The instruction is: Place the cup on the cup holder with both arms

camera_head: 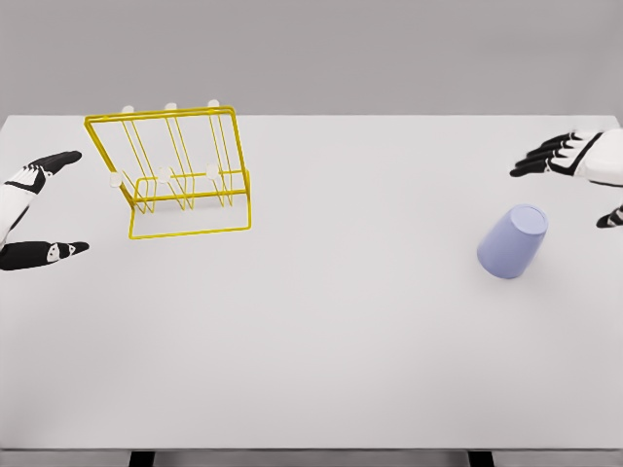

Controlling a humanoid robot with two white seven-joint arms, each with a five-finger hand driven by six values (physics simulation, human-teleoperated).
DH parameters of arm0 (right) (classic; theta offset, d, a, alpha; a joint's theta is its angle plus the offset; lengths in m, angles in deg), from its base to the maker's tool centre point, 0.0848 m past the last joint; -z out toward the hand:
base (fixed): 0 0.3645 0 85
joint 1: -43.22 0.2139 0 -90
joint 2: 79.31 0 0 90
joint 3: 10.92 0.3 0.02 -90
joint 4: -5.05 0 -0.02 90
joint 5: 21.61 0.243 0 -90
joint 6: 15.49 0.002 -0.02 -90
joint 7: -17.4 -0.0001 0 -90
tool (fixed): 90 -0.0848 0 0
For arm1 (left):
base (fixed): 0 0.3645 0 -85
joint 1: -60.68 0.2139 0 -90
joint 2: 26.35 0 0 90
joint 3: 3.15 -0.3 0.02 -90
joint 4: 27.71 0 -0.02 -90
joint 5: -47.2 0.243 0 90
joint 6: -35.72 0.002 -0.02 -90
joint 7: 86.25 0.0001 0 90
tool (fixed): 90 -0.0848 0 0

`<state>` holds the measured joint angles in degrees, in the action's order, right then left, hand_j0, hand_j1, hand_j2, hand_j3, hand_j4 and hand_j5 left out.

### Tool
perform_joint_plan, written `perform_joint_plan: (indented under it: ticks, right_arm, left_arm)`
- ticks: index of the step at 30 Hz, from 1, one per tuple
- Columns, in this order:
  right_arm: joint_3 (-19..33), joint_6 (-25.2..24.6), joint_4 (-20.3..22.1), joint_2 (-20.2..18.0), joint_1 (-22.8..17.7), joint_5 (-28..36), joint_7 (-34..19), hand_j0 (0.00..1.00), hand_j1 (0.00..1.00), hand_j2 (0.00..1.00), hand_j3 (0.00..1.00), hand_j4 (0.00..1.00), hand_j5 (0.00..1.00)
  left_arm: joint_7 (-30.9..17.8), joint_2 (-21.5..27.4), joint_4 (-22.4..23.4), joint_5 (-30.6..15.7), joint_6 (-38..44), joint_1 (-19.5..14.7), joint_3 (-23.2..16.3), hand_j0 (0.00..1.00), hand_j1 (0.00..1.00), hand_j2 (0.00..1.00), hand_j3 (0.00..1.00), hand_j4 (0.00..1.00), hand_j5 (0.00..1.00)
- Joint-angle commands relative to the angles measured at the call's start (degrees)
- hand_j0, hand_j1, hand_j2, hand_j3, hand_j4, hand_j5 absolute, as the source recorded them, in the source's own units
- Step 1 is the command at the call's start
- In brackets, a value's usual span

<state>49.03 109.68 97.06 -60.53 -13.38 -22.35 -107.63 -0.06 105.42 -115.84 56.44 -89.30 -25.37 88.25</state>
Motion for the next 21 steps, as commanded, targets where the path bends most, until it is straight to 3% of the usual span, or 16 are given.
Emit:
perform_joint_plan:
  ticks: [1,15,21]
  right_arm:
    - [-1.32,-0.17,-1.05,0.12,0.09,-0.23,0.03,1.00,1.00,1.00,1.00,1.00,1.00]
    - [-4.75,-0.17,-7.73,9.17,0.88,-7.53,0.03,1.00,1.00,1.00,1.00,1.00,1.00]
    - [-6.51,-0.17,-10.19,10.22,0.97,-8.58,0.03,1.00,1.00,1.00,1.00,1.00,1.00]
  left_arm:
    - [0.03,0.07,-0.03,-0.36,0.02,0.00,0.01,1.00,1.00,1.00,1.00,1.00,1.00]
    - [0.03,-0.02,-0.03,-0.18,0.02,0.00,0.01,1.00,1.00,1.00,1.00,1.00,1.00]
    - [0.03,-0.02,-0.03,-0.27,0.02,0.00,0.01,1.00,1.00,1.00,1.00,1.00,1.00]
